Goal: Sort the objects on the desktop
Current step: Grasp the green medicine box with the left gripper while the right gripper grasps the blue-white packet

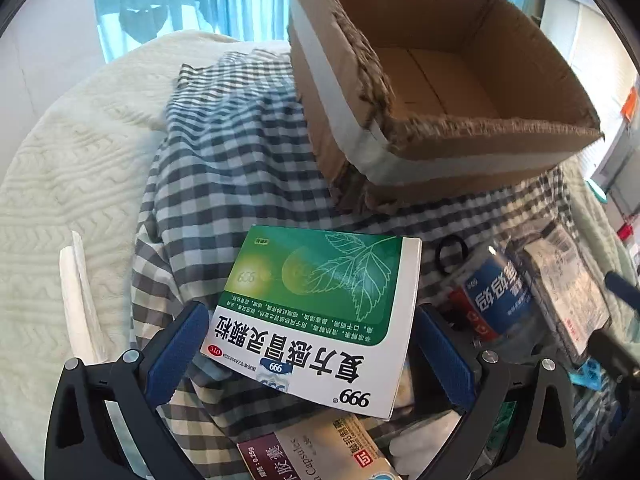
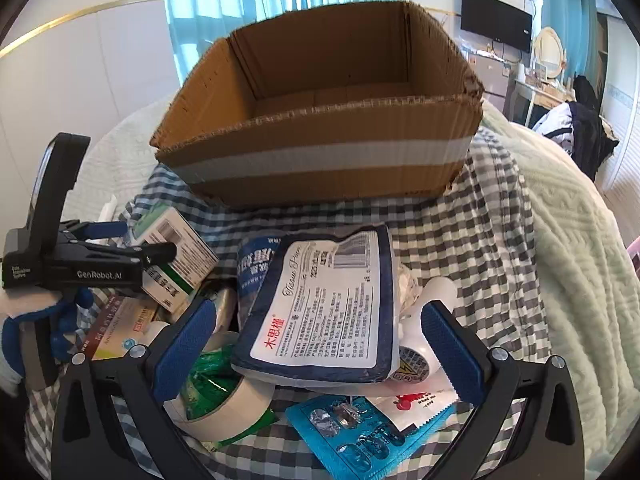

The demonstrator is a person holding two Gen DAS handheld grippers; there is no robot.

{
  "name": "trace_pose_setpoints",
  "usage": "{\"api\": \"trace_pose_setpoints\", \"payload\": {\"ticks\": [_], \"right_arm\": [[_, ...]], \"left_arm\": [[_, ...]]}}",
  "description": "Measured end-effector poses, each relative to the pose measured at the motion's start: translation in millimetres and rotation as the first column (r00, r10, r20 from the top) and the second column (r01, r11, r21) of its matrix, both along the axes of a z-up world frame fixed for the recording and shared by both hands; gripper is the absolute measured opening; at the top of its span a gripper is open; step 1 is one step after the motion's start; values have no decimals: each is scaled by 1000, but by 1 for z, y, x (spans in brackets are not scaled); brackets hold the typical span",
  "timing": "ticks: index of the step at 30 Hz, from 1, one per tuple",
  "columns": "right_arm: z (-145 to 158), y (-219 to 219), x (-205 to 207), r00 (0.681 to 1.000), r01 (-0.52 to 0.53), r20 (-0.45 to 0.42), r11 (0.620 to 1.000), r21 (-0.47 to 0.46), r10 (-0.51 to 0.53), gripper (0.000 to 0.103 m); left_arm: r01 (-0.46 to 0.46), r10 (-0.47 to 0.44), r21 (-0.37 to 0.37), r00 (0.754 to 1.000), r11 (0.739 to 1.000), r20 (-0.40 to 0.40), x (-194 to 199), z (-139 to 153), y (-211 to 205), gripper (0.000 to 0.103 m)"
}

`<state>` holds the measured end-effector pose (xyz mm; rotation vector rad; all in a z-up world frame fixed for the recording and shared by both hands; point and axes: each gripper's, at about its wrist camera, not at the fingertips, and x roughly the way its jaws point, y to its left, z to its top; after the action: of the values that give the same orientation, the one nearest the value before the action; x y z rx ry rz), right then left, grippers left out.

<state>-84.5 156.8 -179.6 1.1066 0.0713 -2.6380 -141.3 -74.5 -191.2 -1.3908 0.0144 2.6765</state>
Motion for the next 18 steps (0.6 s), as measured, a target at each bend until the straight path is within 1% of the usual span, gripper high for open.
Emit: {"api": "trace_pose_setpoints", "payload": {"ticks": [2,4,6,10,13,15,17,18], "right_arm": [[-4,1,-2,1000,2,11,1000,-5,-2,103],[-6,2,-3,1000,6,19,1000,-10,-6,103],[-8,3,-4,1000,9,26,1000,-14,-9,103],[-12,4,-6,999,9,37,1000,-17,-8,103],[-15,3,-7,999,5,43,1000,-12,-4,103],[-17,1,-7,999,1,43,1000,-5,-1,103],[-17,-1,-7,999,-10,40,1000,5,10,102],[-17,-3,-6,999,-19,39,1000,4,19,98]], "left_arm": [[-8,8,2,1000,1000,-16,1,3,-2,103],[0,0,13,1000,1000,-14,1,4,-3,103],[24,-24,42,1000,999,16,-5,-1,-4,103],[25,-27,83,999,996,26,-7,-1,-8,103],[51,-62,133,995,990,80,-12,-13,-8,103],[57,-71,124,991,991,115,-15,-22,-6,103],[71,-80,91,992,993,101,-11,-21,-1,103],[80,-88,84,992,993,90,-9,-18,1,100]]}}
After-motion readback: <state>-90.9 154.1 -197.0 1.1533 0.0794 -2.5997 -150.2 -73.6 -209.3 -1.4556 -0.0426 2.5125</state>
